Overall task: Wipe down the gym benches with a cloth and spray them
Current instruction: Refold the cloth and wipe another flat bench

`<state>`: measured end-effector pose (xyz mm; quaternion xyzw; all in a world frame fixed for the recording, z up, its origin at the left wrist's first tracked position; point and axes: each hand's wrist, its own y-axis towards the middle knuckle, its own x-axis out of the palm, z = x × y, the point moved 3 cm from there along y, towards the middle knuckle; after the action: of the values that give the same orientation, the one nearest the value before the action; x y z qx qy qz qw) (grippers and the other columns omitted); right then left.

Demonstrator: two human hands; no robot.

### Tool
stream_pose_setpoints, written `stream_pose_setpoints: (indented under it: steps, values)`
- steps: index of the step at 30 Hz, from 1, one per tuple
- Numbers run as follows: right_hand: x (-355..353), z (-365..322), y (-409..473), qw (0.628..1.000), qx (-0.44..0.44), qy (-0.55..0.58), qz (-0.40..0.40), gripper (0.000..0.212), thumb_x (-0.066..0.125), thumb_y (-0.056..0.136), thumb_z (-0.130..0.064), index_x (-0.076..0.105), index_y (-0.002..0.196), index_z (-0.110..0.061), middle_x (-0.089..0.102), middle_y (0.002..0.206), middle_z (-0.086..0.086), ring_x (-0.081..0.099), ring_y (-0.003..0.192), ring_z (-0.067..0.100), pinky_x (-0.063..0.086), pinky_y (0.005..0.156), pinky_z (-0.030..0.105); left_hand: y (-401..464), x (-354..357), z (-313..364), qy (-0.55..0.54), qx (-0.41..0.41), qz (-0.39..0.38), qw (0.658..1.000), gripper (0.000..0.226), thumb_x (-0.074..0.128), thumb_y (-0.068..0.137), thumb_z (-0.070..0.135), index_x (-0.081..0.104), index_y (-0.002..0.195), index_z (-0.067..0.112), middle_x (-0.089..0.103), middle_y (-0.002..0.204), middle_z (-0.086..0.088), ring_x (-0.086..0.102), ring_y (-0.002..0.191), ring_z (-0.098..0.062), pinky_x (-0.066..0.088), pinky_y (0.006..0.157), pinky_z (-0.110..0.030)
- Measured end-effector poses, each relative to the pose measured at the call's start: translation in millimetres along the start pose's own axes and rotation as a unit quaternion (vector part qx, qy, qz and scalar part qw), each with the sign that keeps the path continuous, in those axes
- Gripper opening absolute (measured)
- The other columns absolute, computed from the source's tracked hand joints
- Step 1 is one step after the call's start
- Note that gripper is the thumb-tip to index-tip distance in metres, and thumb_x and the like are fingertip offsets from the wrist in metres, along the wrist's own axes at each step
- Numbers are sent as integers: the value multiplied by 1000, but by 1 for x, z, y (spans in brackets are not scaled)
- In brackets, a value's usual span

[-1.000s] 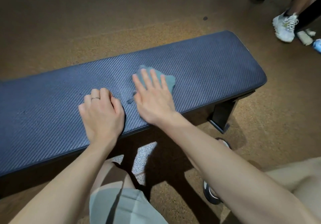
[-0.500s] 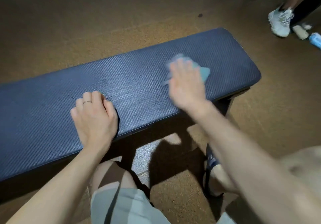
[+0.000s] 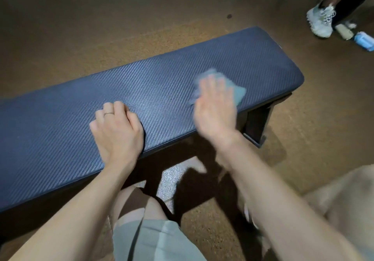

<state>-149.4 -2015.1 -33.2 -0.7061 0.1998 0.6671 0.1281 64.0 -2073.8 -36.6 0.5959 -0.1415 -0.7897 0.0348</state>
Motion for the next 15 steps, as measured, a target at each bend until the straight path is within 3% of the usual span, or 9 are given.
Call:
stream_pose_setpoints:
  steps: [3, 6, 8, 11, 13, 15]
  values:
    - [10, -94, -54, 981, -178, 58, -53, 63, 21, 99, -35, 29, 159, -17, 25, 167, 8, 18, 154, 31, 13, 124, 52, 0, 0, -1, -3, 6, 6, 1000, 23, 40, 97, 24, 57, 95, 8, 60, 102, -17, 52, 94, -40, 38, 80, -52]
    - [10, -60, -39, 965, -240, 77, -73, 62, 20, 100, -35, 34, 158, -20, 28, 166, 3, 20, 155, 24, 14, 126, 47, -1, -3, -1, 1, 10, 11, 1000, 24, 40, 98, 24, 58, 97, 8, 60, 103, -18, 51, 93, -39, 36, 80, -51]
    - [8, 8, -4, 982, -173, 46, -52, 64, 13, 100, -36, 30, 160, -20, 23, 168, 4, 17, 156, 25, 13, 127, 45, -1, -3, 0, -10, 5, 10, 1000, 23, 40, 98, 23, 58, 98, 9, 60, 102, -16, 49, 92, -37, 35, 80, -49]
    - [10, 97, 77, 999, -6, -5, -45, 65, 12, 99, -34, 26, 160, -15, 22, 168, 11, 18, 154, 33, 16, 125, 50, -3, -3, 0, -10, 0, 22, 1000, 22, 40, 99, 23, 57, 97, 10, 59, 100, -13, 49, 90, -33, 33, 79, -46]
    - [13, 100, 126, 997, 55, -8, -52, 61, 16, 98, -31, 35, 153, -12, 31, 162, 12, 26, 148, 36, 22, 119, 54, -3, -2, 0, -8, -9, 25, 1000, 20, 42, 99, 22, 57, 94, 11, 59, 99, -12, 49, 89, -32, 33, 79, -45]
    - [16, 63, 156, 997, 62, 8, -44, 56, 20, 98, -30, 41, 146, -11, 36, 157, 9, 30, 144, 34, 23, 117, 53, -1, -1, 0, -10, -19, 26, 999, 20, 42, 100, 22, 57, 93, 12, 60, 98, -10, 50, 88, -31, 34, 79, -45]
